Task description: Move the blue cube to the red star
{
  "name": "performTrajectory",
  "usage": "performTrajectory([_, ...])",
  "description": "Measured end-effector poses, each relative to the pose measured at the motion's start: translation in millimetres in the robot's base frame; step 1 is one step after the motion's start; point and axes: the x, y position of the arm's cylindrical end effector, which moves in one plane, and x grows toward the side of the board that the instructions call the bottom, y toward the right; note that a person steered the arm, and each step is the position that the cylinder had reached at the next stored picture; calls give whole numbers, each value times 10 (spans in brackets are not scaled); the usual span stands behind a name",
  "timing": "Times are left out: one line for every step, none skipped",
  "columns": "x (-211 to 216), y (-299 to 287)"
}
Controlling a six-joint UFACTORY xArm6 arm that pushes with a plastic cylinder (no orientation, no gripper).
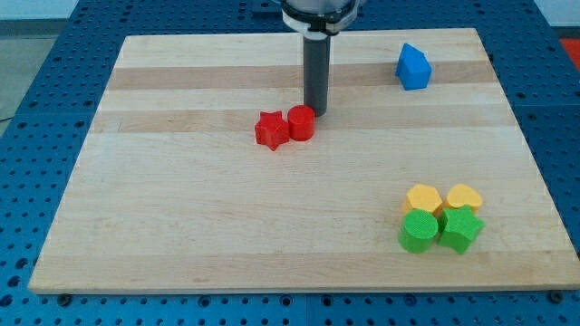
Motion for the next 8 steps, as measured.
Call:
performTrajectory([174, 2])
performTrajectory([143, 99])
performTrajectory([111, 803])
performTrajectory([81, 1829])
performTrajectory([-182, 2612])
performTrajectory([-694, 2778])
performTrajectory([-908, 2473])
performTrajectory([-797, 1432])
